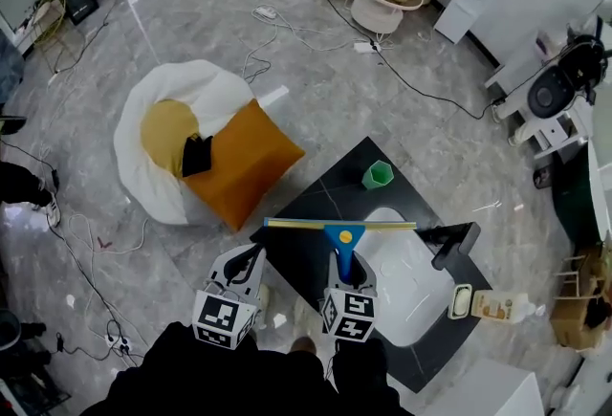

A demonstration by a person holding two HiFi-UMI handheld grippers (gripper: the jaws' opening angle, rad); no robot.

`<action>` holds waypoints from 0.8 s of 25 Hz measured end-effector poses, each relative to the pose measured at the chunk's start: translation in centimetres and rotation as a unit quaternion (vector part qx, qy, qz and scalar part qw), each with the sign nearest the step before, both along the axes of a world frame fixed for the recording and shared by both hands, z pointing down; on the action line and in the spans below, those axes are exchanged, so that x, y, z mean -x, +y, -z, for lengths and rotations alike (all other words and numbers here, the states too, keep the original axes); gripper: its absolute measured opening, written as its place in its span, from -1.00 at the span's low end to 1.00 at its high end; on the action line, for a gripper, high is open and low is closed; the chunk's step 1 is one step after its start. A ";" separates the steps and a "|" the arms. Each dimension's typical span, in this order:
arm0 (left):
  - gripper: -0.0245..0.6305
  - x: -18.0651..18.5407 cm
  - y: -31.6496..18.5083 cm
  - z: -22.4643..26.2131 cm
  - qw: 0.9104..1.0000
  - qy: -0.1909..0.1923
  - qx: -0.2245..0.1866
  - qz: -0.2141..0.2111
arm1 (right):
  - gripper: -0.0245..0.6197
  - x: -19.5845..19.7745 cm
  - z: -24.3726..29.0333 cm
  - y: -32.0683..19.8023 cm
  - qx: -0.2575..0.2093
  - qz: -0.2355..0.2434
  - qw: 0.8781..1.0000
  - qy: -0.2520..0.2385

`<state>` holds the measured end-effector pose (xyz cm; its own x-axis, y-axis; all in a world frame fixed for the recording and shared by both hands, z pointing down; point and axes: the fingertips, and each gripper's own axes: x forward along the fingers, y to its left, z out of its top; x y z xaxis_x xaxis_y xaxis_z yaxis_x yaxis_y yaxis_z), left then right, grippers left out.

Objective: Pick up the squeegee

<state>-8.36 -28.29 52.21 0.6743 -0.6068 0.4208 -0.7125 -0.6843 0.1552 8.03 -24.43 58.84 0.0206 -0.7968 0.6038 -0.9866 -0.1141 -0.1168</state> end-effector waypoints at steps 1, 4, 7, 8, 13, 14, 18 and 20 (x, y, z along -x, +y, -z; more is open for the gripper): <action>-0.85 -0.2 0.0 0.4 1.000 0.002 -0.005 -0.006 | -0.48 -0.1 0.6 0.1 -0.007 -0.006 1.000 0.001; -0.85 -0.5 -0.1 1.9 0.999 0.008 -0.019 -0.026 | -0.48 -0.3 2.6 0.3 -0.027 -0.022 0.999 0.007; -0.85 -0.7 0.2 3.3 0.998 0.014 -0.031 -0.044 | -0.48 -0.3 4.6 1.0 -0.044 -0.038 0.998 0.014; -0.85 -0.8 0.4 3.7 0.998 0.016 -0.035 -0.050 | -0.48 -0.3 5.2 1.3 -0.049 -0.043 0.998 0.017; -0.85 -1.0 1.0 5.8 0.995 0.028 -0.058 -0.079 | -0.48 -0.2 8.0 2.9 -0.076 -0.071 0.994 0.031; -0.85 -1.0 1.2 6.3 0.994 0.031 -0.062 -0.085 | -0.48 -0.2 8.6 3.3 -0.082 -0.076 0.993 0.034; -0.85 -1.1 2.2 7.9 0.990 0.041 -0.078 -0.107 | -0.48 0.0 11.0 5.2 -0.104 -0.097 0.989 0.045; -0.85 -1.1 2.7 8.7 0.988 0.046 -0.086 -0.116 | -0.48 0.1 12.0 6.4 -0.113 -0.107 0.986 0.050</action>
